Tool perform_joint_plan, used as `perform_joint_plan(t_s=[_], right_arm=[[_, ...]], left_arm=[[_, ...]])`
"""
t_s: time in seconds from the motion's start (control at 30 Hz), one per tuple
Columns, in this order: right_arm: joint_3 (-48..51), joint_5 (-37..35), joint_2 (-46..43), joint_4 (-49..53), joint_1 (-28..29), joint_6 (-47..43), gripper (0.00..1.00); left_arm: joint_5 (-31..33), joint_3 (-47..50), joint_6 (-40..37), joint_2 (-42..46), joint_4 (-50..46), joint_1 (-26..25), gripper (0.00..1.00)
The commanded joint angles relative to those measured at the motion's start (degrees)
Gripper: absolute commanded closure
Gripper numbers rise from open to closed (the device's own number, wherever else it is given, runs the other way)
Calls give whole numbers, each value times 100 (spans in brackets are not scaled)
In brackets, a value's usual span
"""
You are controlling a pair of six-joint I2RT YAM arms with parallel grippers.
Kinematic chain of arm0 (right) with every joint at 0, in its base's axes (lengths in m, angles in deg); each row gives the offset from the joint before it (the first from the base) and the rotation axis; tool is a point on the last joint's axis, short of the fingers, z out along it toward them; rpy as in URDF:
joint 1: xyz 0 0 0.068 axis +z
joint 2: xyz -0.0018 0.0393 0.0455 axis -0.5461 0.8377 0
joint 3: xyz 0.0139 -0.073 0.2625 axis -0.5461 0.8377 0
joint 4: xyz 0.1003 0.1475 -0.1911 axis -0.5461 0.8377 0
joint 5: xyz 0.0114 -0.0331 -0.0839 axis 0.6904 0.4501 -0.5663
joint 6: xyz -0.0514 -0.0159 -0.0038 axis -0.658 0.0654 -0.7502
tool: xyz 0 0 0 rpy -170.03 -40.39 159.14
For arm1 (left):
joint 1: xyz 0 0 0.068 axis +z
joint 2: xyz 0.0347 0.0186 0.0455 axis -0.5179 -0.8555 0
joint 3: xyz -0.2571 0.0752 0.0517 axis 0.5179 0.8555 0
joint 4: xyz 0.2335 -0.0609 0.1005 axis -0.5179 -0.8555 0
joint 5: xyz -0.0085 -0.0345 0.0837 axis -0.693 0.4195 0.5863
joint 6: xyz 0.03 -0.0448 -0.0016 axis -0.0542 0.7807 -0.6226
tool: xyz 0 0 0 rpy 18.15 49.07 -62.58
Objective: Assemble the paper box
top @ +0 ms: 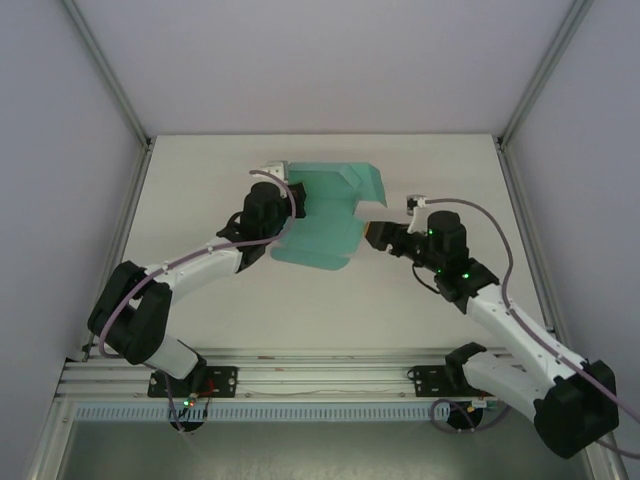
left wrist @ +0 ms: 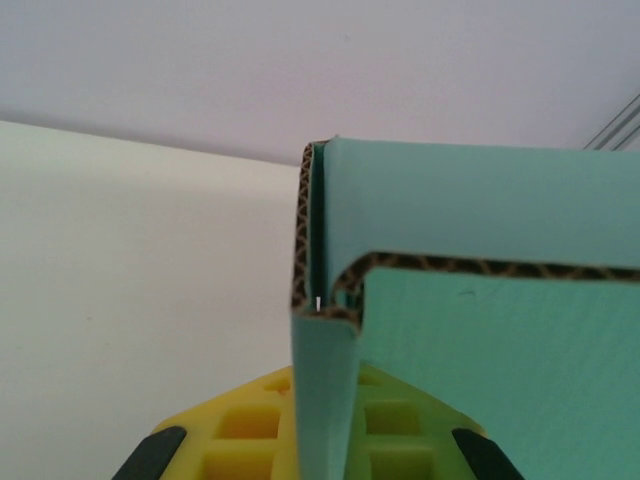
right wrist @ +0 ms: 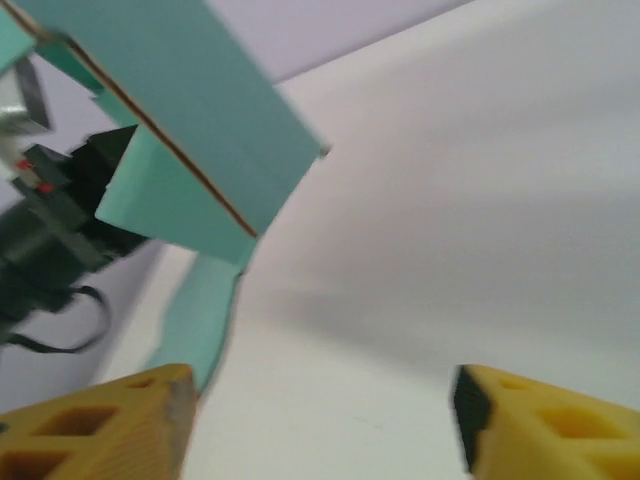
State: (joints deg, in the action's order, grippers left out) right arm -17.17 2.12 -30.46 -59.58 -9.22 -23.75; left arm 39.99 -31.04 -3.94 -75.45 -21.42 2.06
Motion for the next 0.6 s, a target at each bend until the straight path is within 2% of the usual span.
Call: perform_joint_plan(t_s=[0.0,0.13,0.33,0.4,0.57], right_arm=[[-359,-819,-322,1201,-272,-954,20],[-628,-860,-313,1300,-793,-1211,13],[-1465,-507,640,1500,-1248,-1660,16],[-1782,-34,1020,1629,-1247,-2005,19],[-2310,1770,1622,2203,-1210,-3072,21]], left_arm=[[386,53,-311,137,-281,-6,100],[409,37,-452,116,-344,-6,100],[309,-6,-547,88,-316,-14,100],[248,-14,-582,82,-305,-16,100],[428,-100,-546,19,-452,-31,100]])
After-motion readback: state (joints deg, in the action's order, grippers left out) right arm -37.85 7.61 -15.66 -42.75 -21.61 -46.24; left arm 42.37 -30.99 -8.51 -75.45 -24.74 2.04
